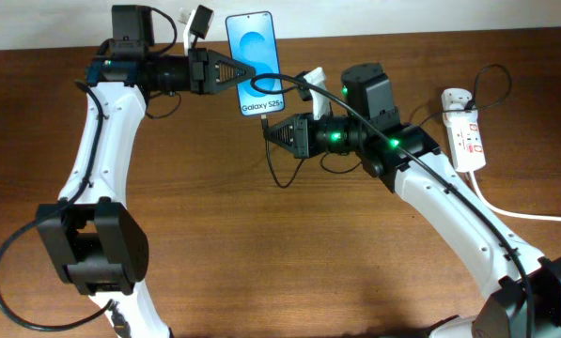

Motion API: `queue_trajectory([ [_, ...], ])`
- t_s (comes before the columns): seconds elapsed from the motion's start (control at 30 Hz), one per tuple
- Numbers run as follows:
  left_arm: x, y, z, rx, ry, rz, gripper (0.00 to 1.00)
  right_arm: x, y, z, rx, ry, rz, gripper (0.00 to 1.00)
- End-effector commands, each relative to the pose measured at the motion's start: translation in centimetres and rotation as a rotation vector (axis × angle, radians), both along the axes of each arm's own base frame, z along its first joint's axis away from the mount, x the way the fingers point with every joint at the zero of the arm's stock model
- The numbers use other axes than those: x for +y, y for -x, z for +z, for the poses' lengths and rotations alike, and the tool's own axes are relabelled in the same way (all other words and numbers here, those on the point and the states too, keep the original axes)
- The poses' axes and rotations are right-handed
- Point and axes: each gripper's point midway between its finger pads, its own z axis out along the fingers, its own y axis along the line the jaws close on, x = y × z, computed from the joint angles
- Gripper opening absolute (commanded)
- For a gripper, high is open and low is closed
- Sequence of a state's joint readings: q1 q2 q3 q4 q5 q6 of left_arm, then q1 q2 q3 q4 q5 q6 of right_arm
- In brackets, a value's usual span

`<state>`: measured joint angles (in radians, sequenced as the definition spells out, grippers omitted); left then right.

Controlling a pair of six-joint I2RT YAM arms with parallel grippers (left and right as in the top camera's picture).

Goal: Plug charger to phone and switch on socket
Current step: 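Bring the cable plug up toward the phone's bottom port, then push the USB-C plug up into the phone's bottom port with the right gripper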

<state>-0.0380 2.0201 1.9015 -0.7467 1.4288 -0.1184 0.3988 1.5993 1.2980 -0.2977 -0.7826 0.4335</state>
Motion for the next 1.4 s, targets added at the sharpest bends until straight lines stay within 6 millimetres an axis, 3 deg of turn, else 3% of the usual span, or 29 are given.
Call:
queue_trajectory([
  [0.0, 0.08, 0.63, 1.53, -0.059, 0.036, -0.031, 0.00, -0.04, -0.16, 2.15, -0.063, -0.017, 0.002, 0.04],
  [1.37, 0.68, 1.09, 2.20, -0.068, 0.078, -0.054, 0.00, 0.40, 0.40, 2.85, -0.070, -0.053, 0.045, 0.04],
])
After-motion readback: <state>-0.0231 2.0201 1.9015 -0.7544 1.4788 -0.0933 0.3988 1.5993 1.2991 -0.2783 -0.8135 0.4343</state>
